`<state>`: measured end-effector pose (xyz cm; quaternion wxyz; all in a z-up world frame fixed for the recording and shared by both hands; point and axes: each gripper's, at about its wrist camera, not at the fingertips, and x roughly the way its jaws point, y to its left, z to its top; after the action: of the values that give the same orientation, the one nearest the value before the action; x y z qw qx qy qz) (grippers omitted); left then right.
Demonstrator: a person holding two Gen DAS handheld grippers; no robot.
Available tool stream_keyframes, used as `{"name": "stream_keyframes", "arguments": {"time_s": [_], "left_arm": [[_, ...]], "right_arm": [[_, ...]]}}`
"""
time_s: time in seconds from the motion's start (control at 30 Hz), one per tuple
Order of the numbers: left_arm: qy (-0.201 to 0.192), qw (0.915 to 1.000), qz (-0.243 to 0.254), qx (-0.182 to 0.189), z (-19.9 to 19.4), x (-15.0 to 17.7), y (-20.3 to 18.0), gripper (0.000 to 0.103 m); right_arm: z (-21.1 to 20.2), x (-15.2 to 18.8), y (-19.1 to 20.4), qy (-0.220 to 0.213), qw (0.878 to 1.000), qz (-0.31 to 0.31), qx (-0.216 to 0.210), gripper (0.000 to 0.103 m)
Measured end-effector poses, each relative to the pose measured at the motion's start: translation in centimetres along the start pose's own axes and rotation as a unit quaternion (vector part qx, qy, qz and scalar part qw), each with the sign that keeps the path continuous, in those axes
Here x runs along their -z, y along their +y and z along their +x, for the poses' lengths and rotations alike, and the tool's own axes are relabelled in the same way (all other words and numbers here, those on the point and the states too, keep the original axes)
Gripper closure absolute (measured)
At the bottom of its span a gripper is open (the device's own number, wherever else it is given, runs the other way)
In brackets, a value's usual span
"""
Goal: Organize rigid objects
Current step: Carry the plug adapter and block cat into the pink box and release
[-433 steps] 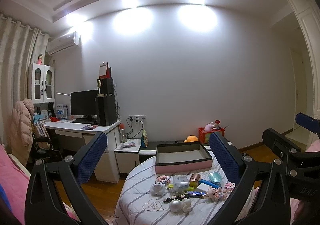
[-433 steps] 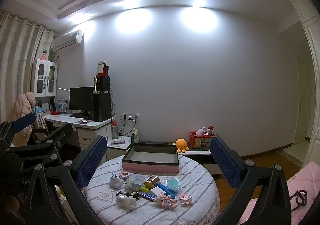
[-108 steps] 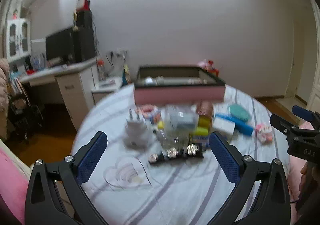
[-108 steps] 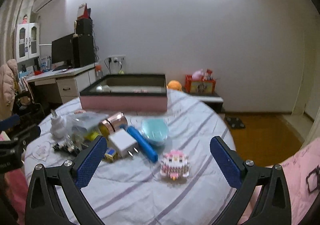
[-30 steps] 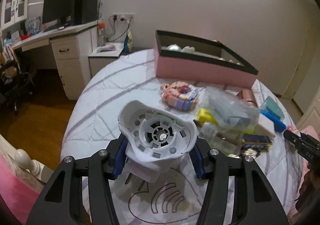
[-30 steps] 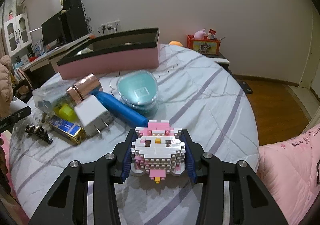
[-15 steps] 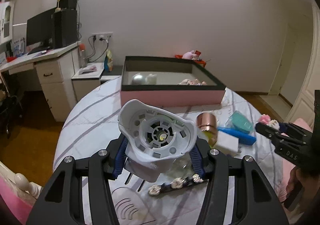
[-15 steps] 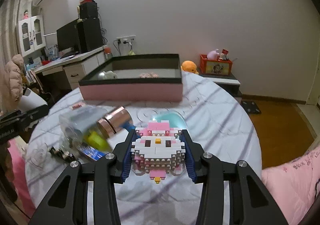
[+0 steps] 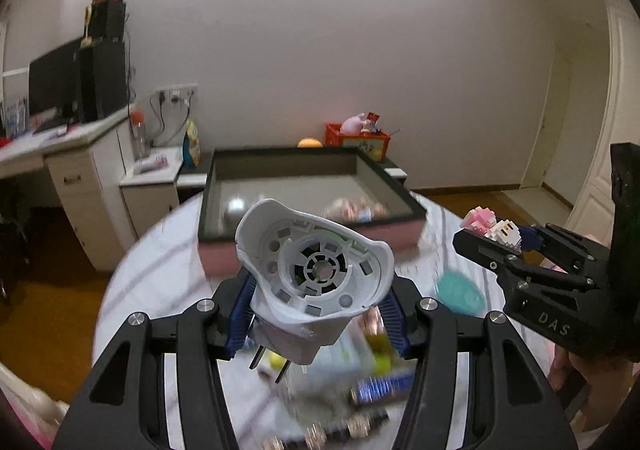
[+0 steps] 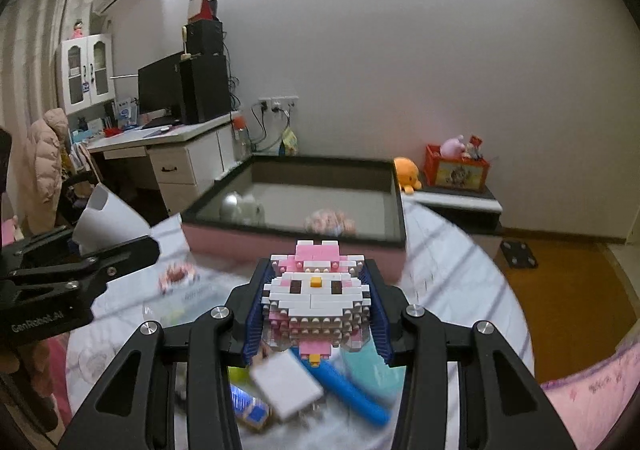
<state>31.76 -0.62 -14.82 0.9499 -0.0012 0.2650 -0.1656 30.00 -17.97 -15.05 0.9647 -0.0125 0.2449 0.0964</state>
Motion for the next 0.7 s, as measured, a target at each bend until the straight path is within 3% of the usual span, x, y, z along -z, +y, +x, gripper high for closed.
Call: {"name": "stream_keyframes", "arguments": {"time_s": [0.33, 0.53, 0.7], "left_arm": [[0.006, 0.9997, 0.024, -0.002, 6.7, -8.4, 0.9, 0.048], [0.038, 0.9988, 0.030, -0.007, 12.6, -12.1, 2.1, 0.048], [0.081, 0.9957, 0.035, -0.027, 18.3, -13.1, 3.3, 0.048]], "right_arm": [[6.8, -7.8, -0.5, -0.002, 0.999, -0.016, -0.028, 0.058], [13.5, -11.0, -2.4, 0.039, 0.998, 0.007, -0.049, 0.058], [18.6, -11.5, -3.2, 0.078, 0.996, -0.004, -0.031, 0.058]]}}
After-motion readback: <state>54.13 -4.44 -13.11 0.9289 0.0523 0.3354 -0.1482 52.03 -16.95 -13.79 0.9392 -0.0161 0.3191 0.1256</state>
